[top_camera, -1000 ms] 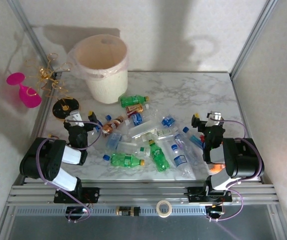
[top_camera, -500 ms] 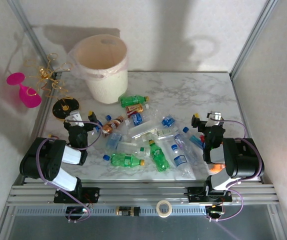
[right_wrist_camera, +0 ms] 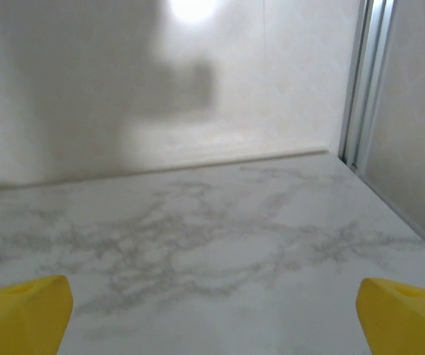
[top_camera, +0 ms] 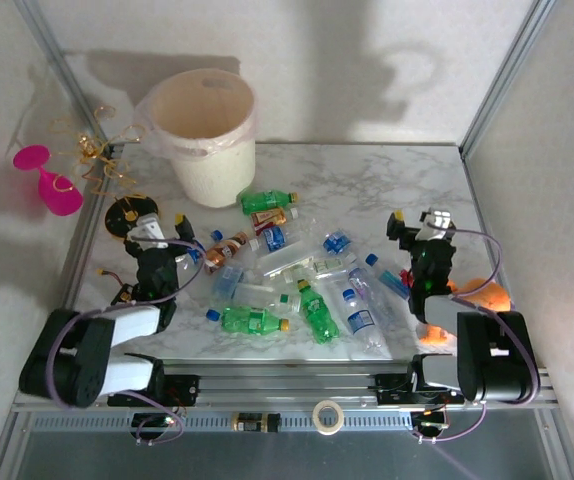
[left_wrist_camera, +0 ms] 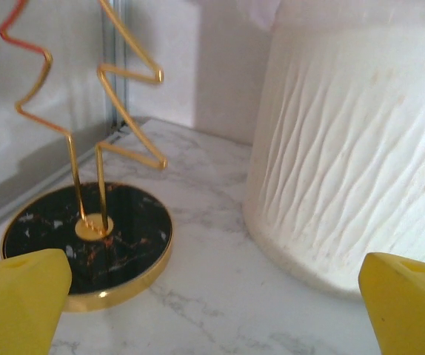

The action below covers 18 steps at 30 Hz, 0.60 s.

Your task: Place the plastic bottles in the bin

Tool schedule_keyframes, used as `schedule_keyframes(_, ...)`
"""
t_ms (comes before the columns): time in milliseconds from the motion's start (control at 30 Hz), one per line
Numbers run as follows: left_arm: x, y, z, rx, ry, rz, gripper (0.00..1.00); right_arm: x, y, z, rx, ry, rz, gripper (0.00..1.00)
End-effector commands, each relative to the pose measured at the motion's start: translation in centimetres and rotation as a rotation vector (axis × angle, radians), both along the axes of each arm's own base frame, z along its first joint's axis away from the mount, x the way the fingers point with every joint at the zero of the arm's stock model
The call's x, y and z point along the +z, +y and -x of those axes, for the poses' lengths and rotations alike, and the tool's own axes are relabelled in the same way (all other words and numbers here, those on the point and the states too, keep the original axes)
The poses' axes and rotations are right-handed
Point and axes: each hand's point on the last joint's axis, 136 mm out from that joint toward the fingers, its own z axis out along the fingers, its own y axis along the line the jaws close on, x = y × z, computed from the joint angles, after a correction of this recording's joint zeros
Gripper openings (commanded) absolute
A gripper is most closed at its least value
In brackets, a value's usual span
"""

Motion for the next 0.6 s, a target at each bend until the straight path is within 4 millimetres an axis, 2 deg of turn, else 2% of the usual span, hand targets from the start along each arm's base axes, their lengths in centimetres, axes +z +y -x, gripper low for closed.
schedule_keyframes(0,1.0,0.6,0.5,0.054,0.031,0.094,1.0,0.8,1.5,-1.2,0.045,0.095,-0.108,0.99)
schedule_keyframes(100,2.6,-0.5,0.9,-0.01,0.022,0.226,0.99,1.2,3.3,-1.7,0.082,0.218,-0.167,0.99)
schedule_keyframes(200,3.4,-2.4,1.5,-0.106,0.028,0.367,1.0,1.0,5.3,-1.0,0.112,0.346,-0.24,0.99)
schedule_keyframes(400,3.5,-6.9,2.8,-0.288,0.011,0.642,1.0,0.6,8.6,1.9,0.191,0.567,-0.295,0.99)
schedule_keyframes(567,3.2,-11.3,2.9,-0.416,0.074,0.671,1.0,0.7,11.1,5.0,0.274,0.732,-0.277,0.99)
